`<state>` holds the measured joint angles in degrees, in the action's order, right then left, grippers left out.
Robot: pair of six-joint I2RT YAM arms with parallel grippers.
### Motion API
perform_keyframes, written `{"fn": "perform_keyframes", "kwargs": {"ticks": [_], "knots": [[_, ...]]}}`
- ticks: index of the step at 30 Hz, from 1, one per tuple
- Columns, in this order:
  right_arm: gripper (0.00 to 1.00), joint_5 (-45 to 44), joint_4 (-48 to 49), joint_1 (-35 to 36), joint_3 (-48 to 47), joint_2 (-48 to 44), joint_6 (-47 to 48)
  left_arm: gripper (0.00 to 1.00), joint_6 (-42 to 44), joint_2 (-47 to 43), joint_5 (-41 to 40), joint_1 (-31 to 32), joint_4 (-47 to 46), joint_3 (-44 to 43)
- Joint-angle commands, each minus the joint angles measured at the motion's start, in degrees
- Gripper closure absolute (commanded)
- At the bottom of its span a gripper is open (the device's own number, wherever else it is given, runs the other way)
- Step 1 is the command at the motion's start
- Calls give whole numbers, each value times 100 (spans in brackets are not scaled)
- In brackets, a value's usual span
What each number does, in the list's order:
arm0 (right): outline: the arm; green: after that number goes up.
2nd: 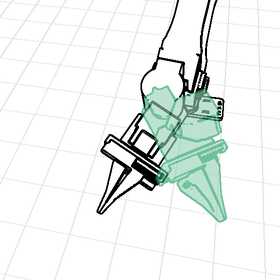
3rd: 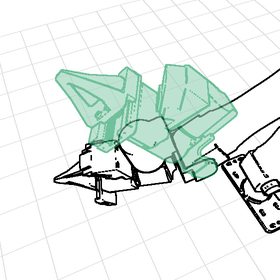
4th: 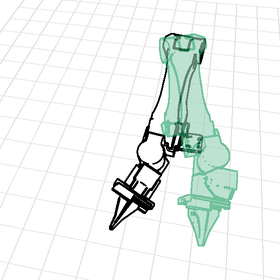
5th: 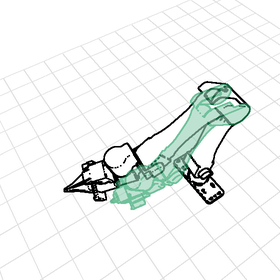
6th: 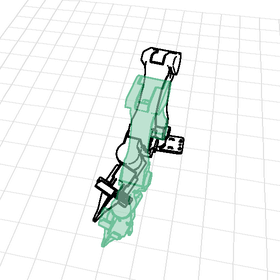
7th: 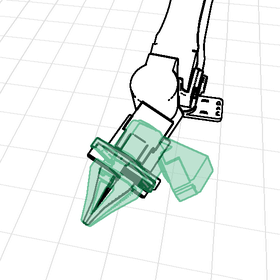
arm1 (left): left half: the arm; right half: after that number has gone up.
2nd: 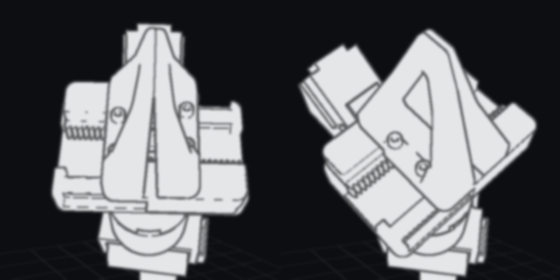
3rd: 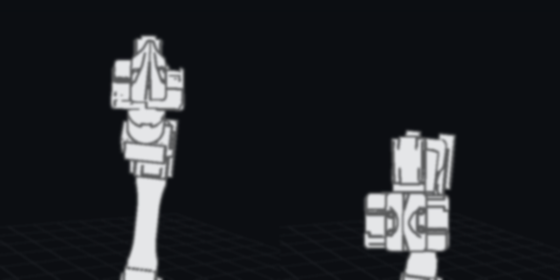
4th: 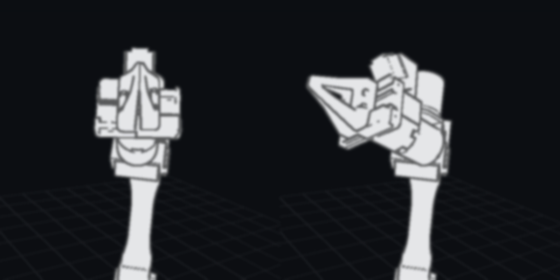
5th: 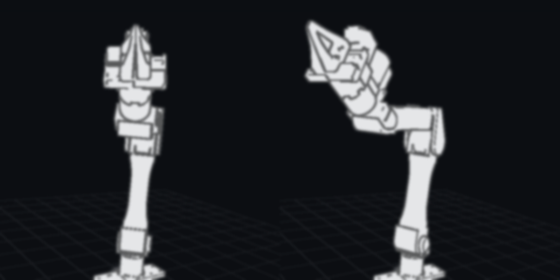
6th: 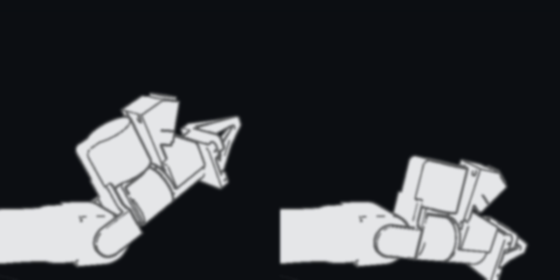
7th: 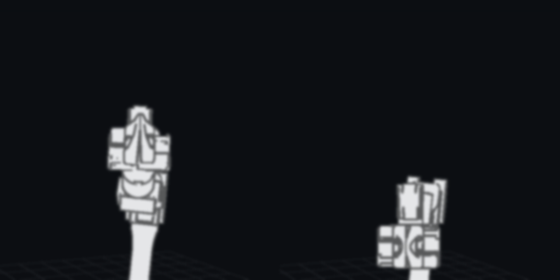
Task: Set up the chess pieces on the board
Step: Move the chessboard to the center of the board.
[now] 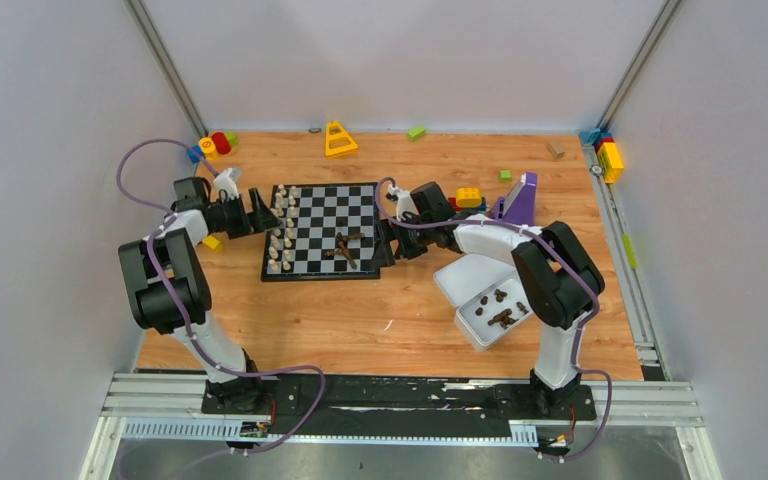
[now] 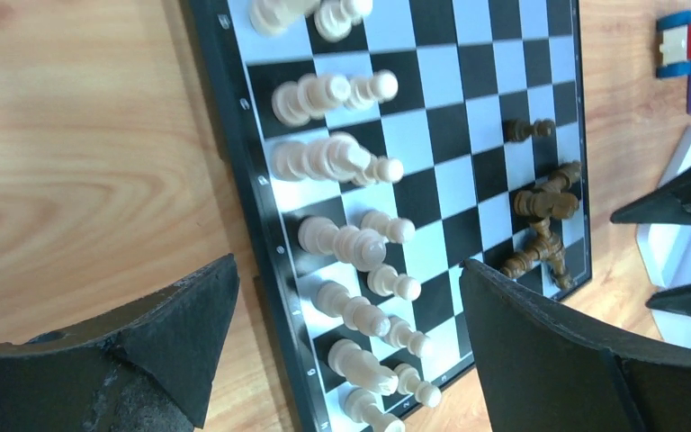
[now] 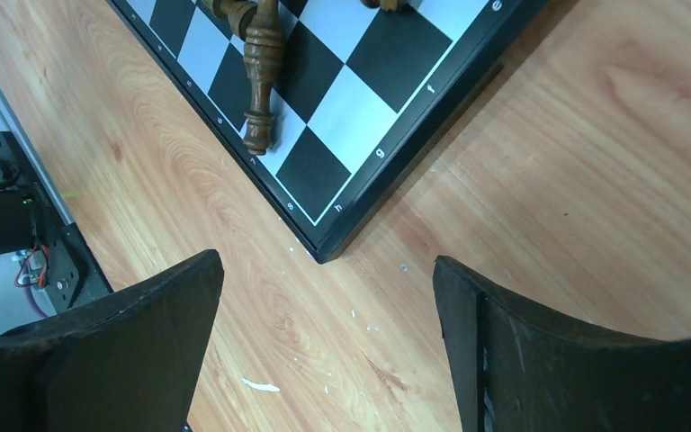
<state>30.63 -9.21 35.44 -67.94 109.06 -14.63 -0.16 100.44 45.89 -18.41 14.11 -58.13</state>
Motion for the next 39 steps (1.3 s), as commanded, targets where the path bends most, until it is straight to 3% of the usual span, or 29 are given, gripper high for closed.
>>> {"fn": "perform_keyframes", "kwargs": {"ticks": [1,11,17,24,31,39], "knots": [[12,-97,66,7,-68,-400,405,0,106,-388,-373,-28,18,-547],[13,-285,-8,-22,-540,-202,758,2,79,-207,-1087,224,188,-1467],[13,-279,-2,-206,-1062,155,640,0,-881,96,-952,224,-462,-1643],[13,-20,-2,-414,-1545,630,290,0,-2104,1267,-772,216,-1114,-2574],[13,157,-15,-440,-1601,775,162,0,-3374,2453,-477,224,-1885,-3226],[14,186,-89,-525,-1322,466,226,1,-4245,3305,-200,339,-2468,-3700]]}}
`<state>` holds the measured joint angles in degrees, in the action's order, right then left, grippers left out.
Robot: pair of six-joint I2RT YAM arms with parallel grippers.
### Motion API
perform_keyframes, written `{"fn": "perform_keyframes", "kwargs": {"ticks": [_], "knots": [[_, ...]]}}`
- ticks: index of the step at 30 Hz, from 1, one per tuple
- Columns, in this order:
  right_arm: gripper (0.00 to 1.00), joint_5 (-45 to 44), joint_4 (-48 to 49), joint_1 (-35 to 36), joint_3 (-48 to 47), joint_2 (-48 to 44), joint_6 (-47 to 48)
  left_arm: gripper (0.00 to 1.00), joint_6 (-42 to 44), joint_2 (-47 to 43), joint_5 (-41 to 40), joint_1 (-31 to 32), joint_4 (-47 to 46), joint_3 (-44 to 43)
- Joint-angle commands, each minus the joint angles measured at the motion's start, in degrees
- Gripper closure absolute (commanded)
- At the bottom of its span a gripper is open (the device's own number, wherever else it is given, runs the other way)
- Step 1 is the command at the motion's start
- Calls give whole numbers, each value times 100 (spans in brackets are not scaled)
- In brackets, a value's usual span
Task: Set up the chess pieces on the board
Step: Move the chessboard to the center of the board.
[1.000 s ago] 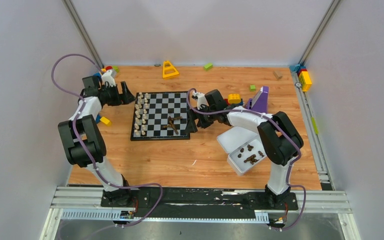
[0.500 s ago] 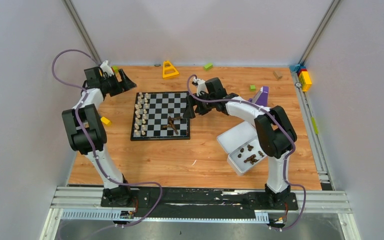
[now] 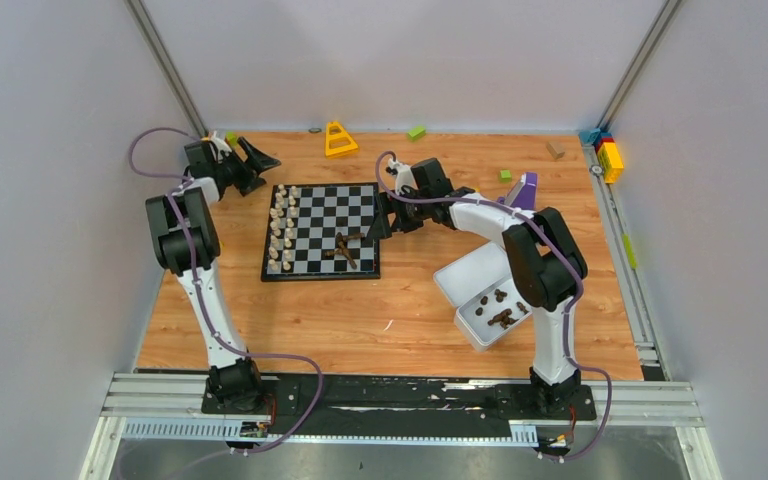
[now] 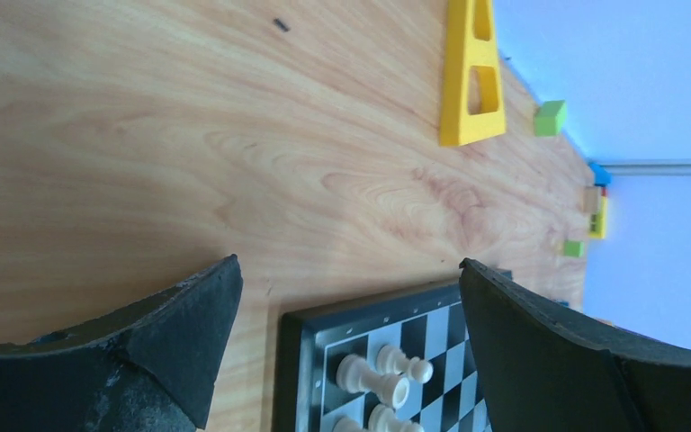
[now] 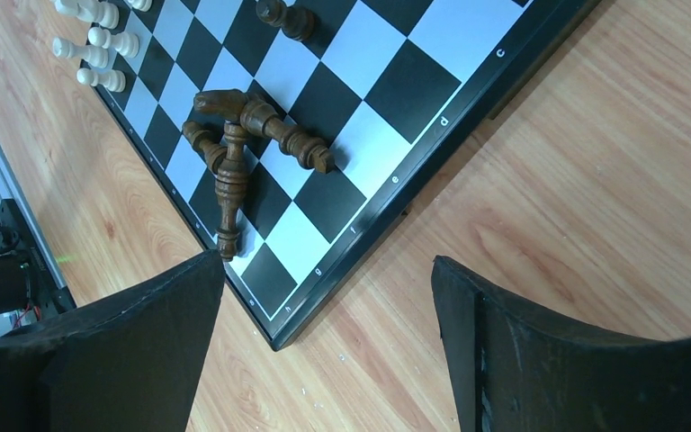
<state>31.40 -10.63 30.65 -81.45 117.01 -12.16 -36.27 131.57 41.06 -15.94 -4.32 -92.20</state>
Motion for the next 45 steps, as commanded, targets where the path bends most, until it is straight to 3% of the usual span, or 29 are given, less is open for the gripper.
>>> {"fn": "perform_keyframes", "kwargs": {"ticks": [1,9,14,27,38,45], "knots": [[13,106,41,-50,59,-359,-4,1,-760,242,353,109,-668,-310],[13,108,-123,-116,151,-594,126,5,-1254,390,720,259,-1155,121],[14,137,-182,-261,195,-773,159,6,-1276,120,884,274,-1380,818],[13,210,-226,-586,848,-1501,444,6,-1135,-394,1201,784,-1352,1580],[14,137,-578,-797,1769,-2627,1388,6,-716,-789,1137,1520,-880,1913],[16,377,-1417,-823,1897,-3217,2381,4,-448,-1223,1020,1539,-700,2252]]}}
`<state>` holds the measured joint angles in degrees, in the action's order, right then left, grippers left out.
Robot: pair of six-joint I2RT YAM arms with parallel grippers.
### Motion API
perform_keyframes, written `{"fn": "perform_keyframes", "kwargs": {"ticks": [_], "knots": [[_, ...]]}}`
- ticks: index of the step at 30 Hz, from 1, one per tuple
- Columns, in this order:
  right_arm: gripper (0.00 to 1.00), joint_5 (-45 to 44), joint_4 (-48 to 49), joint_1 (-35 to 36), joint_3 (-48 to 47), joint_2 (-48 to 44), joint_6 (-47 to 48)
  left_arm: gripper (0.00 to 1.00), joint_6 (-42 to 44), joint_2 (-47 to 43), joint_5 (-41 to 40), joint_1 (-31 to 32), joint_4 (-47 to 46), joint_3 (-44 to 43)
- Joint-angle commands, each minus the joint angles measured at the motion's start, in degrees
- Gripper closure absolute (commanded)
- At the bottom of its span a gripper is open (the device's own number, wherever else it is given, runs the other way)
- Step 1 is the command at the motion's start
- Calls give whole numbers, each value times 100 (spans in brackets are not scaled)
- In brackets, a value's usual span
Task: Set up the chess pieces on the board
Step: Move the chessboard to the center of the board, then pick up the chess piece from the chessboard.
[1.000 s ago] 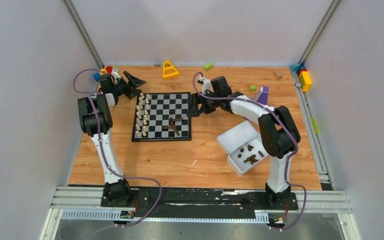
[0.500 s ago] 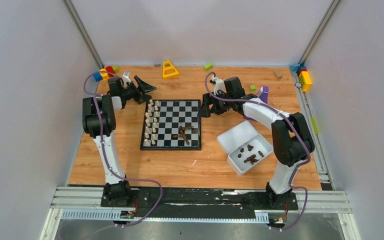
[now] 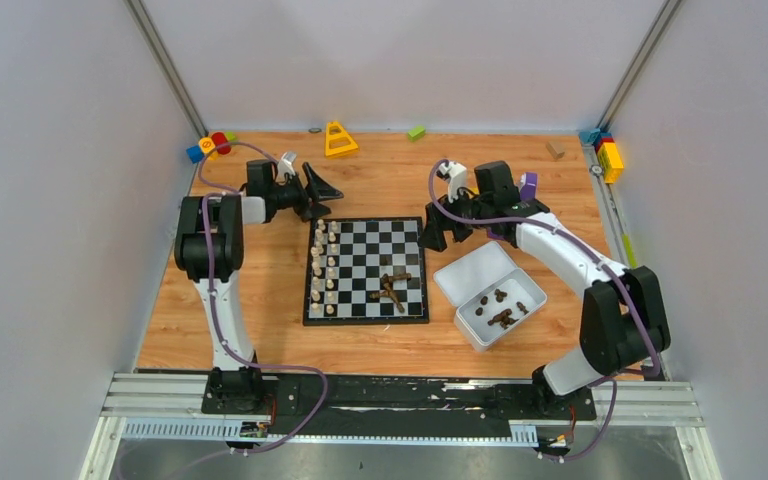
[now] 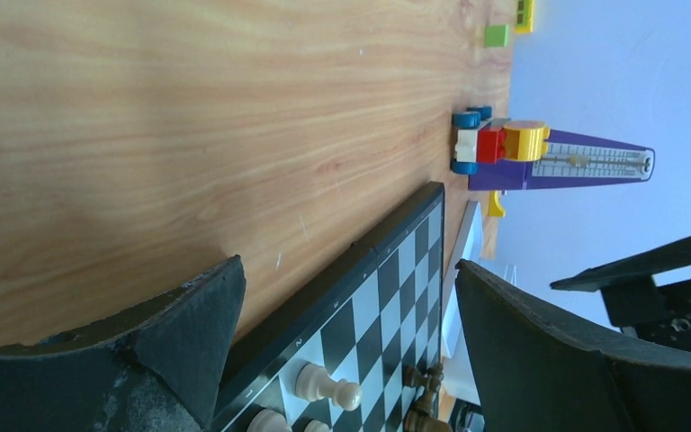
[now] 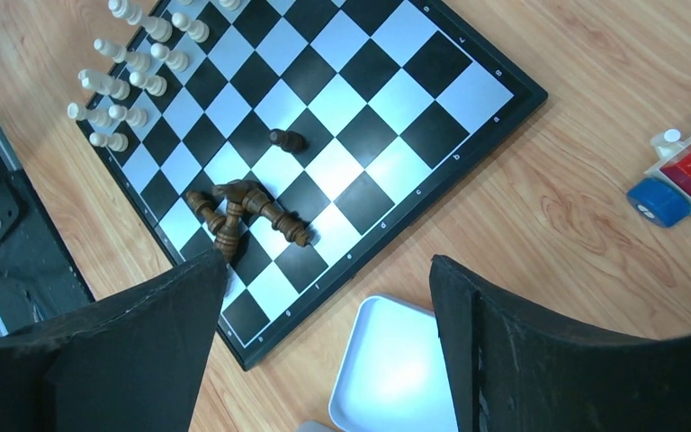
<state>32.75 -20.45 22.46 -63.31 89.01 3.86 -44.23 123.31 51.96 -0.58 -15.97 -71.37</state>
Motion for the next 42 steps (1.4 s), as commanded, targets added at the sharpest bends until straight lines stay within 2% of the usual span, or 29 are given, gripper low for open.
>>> {"fn": "perform_keyframes", "kwargs": {"ticks": [1,6,9,15,21,27,36,39,42], "knots": [[16,269,-489,-4,108,-467,866,3,394,-409,-72,5,549,115],[18,439,-620,164,73,-421,1054,0,837,-582,-226,-28,938,-345],[20,331,-661,491,39,-285,1158,0,1386,-887,-550,-118,1587,-788],[29,-323,-621,1412,-243,223,1177,0,3499,-2105,-1717,-173,3404,-1299],[38,-1108,-652,1911,-671,771,1100,0,4710,-3667,-2481,-175,4825,-1098],[40,-1255,-680,2039,-889,1174,1133,0,5074,-4657,-2945,-170,4978,-619],[44,-1207,-798,2165,-1248,1670,1234,0,5073,-5051,-3052,-169,4901,-286],[50,-1213,-803,2205,-1327,1785,1240,0,5078,-5112,-3054,-174,4837,-185],[61,-1206,-828,2221,-1415,1890,1240,0,5101,-5159,-3062,-176,4831,-118]]}}
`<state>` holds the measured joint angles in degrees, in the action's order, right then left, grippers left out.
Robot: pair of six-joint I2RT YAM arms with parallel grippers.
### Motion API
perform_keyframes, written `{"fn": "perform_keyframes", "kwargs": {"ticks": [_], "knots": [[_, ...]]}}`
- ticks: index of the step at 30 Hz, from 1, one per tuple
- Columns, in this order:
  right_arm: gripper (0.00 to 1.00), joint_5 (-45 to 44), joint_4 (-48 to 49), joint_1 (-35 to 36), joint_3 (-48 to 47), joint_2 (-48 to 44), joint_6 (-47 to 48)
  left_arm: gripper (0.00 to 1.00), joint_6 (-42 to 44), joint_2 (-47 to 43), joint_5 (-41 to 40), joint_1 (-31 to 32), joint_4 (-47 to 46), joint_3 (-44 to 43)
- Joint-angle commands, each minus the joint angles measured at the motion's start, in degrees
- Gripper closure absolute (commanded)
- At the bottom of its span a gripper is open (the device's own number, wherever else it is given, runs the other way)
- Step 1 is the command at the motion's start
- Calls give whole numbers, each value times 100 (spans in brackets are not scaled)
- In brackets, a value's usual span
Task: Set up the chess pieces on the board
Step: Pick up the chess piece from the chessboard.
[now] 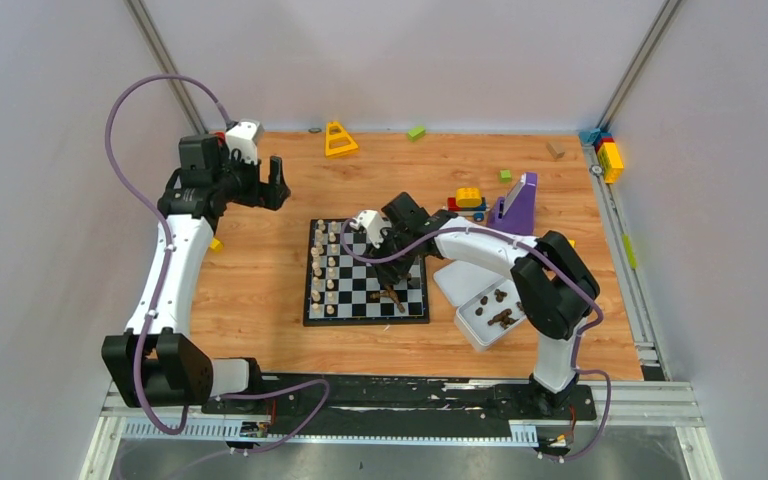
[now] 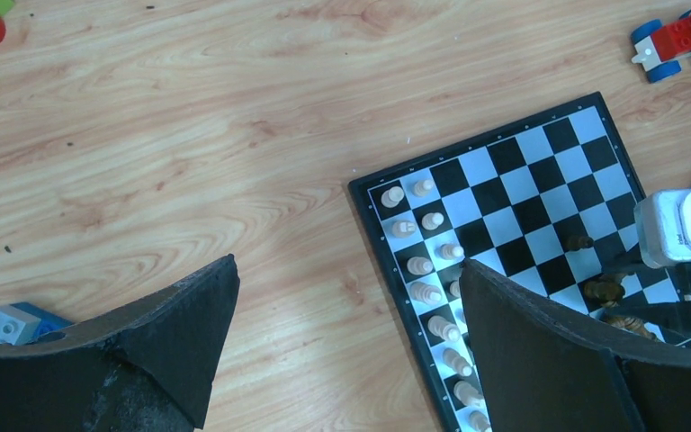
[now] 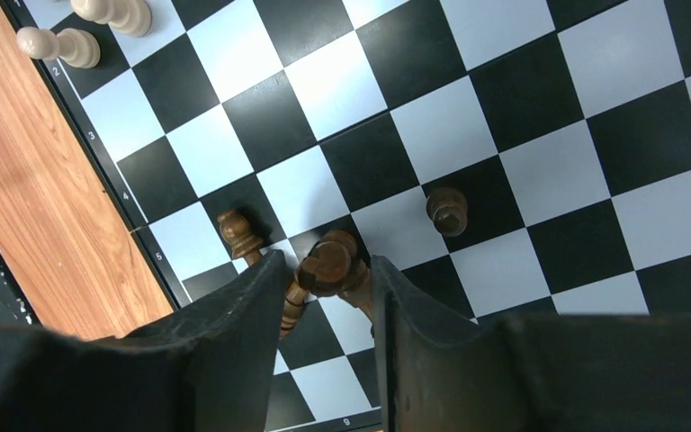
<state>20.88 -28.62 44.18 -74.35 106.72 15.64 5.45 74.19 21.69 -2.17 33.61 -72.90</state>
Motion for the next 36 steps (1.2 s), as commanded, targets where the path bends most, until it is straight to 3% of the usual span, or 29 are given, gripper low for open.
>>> {"fn": "perform_keyframes", "kwargs": {"ticks": [1,7,10,19,28,36], "knots": [[65,-14,-31,63,-347,143,67,0,141,-256,-43,-19,-120,45],[88,-5,-206,81,-651,120,79,0,177,-420,-79,-18,-163,105],[93,22,-265,82,-839,50,110,0,183,-471,-71,-15,-186,128],[97,84,-363,82,-1047,62,150,0,195,-542,-34,-7,-243,240],[98,1405,-382,-51,-1097,17,-185,0,211,-579,86,-17,-312,336],[100,1673,-381,-217,-1064,-173,-336,0,222,-569,132,-6,-325,365]]}}
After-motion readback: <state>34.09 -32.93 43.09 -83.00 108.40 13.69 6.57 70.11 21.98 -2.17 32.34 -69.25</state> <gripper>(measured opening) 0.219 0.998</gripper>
